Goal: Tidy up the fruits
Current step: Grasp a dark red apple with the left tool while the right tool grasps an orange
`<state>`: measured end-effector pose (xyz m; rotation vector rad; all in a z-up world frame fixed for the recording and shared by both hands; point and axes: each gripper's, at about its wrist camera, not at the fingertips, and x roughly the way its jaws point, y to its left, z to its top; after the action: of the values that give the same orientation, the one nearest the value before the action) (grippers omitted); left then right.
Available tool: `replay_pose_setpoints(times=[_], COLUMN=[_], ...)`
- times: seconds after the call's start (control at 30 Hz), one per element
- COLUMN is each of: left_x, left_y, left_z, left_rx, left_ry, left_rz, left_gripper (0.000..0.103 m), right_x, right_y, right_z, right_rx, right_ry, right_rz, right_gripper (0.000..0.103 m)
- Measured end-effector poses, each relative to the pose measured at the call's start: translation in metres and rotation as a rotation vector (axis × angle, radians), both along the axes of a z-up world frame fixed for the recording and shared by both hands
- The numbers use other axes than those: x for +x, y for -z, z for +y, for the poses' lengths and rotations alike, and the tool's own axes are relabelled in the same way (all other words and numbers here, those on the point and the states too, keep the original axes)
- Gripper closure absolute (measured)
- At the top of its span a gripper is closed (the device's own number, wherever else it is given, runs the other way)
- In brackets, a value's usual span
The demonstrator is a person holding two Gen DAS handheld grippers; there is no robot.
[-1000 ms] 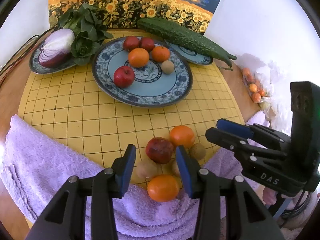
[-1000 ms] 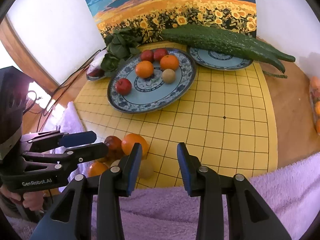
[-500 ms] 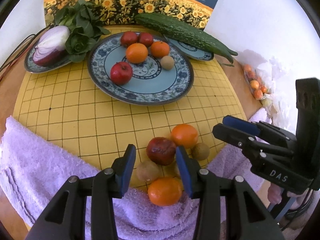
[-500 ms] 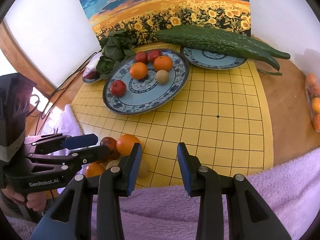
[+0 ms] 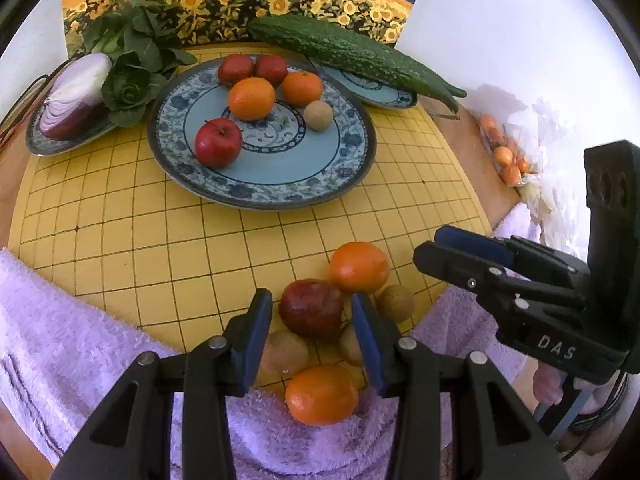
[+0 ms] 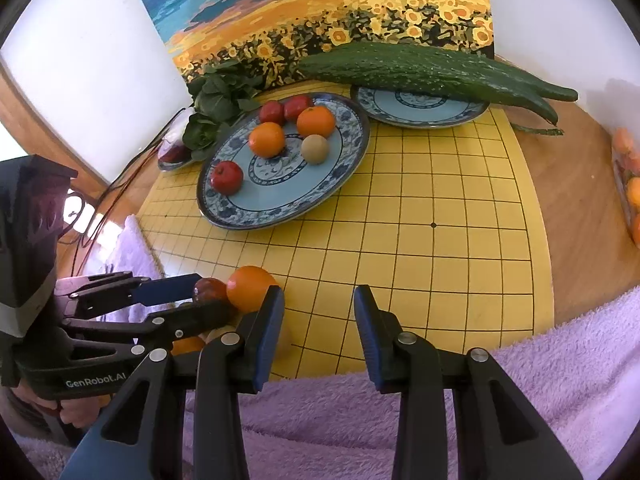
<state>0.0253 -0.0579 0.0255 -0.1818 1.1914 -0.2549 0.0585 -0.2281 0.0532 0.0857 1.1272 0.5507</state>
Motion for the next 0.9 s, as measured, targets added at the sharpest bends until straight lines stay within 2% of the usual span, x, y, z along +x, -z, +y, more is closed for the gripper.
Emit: replay_pose_setpoints(times=[0.1, 0.3, 0.9], left_x=[0.002, 0.004, -0.010], left_y=[0.002, -0.004, -0.010], left_z=[0.000, 0.013, 0.049], left_rx=[0.002, -0.018, -0.014], left_ry=[0.014, -0.012, -0.122], left_rz=[0.004, -0.015, -0.040], left_gripper=[0.068, 0.068, 0.068], right_x=[0.000, 0.001, -0.009], right_y=[0.000, 0.000, 0.004], right_z=[0.001, 0.004, 0.037], right_rx=[-0.002, 0.001, -0.001], right_ry=[0.000, -0.011, -0.118], right_rz=[0.001, 0.001, 0.005], right_gripper=[0.066, 0.066, 0.066])
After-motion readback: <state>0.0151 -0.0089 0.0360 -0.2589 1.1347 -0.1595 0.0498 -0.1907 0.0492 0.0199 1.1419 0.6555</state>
